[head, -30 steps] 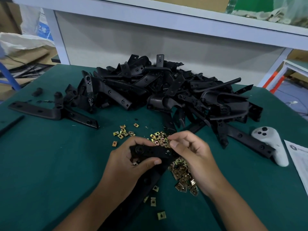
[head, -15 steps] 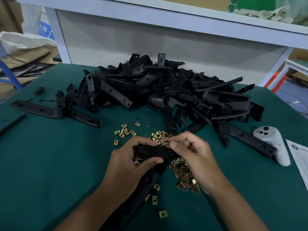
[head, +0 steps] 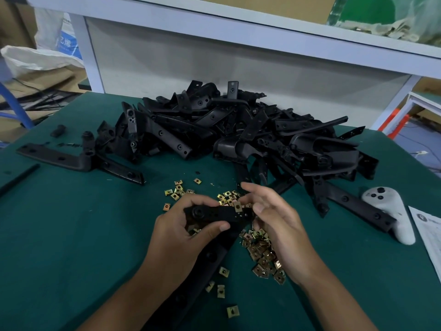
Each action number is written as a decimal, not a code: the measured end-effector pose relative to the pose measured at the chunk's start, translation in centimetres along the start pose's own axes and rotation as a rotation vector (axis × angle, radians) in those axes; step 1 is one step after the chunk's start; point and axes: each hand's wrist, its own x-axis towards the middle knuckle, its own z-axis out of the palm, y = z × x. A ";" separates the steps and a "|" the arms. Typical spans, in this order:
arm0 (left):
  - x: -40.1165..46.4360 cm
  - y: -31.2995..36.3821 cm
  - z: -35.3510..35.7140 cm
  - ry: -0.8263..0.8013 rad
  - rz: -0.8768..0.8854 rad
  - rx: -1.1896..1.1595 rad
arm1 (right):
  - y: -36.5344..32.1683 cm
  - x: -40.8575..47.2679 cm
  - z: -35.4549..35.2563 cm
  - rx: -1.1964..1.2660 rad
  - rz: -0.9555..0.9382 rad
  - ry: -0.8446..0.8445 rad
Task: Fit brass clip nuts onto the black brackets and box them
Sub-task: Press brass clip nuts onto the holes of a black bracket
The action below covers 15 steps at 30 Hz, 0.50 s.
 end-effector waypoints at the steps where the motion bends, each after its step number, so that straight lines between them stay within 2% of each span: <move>1: 0.1 0.1 0.0 0.004 -0.001 -0.008 | 0.0 0.0 -0.1 -0.011 -0.001 -0.020; 4: 0.2 0.5 0.1 0.031 -0.009 -0.073 | 0.2 -0.2 0.0 -0.108 -0.006 -0.062; 7: 0.2 0.6 0.1 0.039 -0.017 -0.094 | 0.4 -0.2 0.2 -0.181 -0.029 -0.031; 11: 0.1 0.6 0.1 0.025 -0.027 -0.087 | 0.5 -0.1 0.1 -0.202 -0.030 0.009; 15: 0.1 0.6 0.1 0.018 -0.013 -0.062 | 0.6 -0.2 -0.1 -0.205 -0.030 -0.034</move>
